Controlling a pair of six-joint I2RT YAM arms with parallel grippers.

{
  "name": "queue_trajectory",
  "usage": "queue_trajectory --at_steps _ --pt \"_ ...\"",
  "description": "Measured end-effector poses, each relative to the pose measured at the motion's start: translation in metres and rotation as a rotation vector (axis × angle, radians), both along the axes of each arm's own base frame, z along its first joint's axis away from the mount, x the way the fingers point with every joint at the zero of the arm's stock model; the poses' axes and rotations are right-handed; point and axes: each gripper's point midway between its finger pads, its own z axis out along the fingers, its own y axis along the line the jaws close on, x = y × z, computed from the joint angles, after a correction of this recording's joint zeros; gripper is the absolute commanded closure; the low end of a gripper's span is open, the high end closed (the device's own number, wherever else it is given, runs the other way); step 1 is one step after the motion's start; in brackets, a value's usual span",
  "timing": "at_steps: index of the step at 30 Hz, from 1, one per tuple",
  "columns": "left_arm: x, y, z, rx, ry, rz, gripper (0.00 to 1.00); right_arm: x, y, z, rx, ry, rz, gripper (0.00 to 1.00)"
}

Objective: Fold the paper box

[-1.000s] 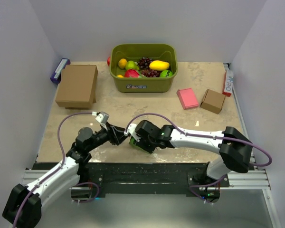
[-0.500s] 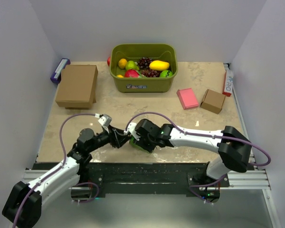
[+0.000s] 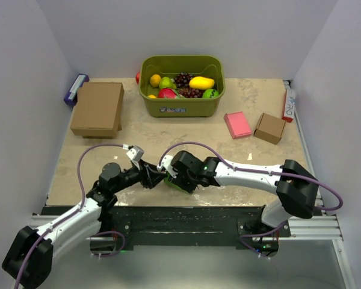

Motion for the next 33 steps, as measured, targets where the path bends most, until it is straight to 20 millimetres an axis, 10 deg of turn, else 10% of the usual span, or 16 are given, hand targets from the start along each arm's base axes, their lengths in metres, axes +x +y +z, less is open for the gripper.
queue_trajectory --at_steps 15,33 --pt "-0.005 -0.009 -0.002 0.014 -0.029 -0.059 0.67 0.001 0.0 0.0 0.0 0.0 -0.003 0.76" --pt "-0.007 -0.009 -0.007 0.064 -0.054 -0.032 0.74 0.002 0.0 -0.001 -0.003 0.002 -0.004 0.76"
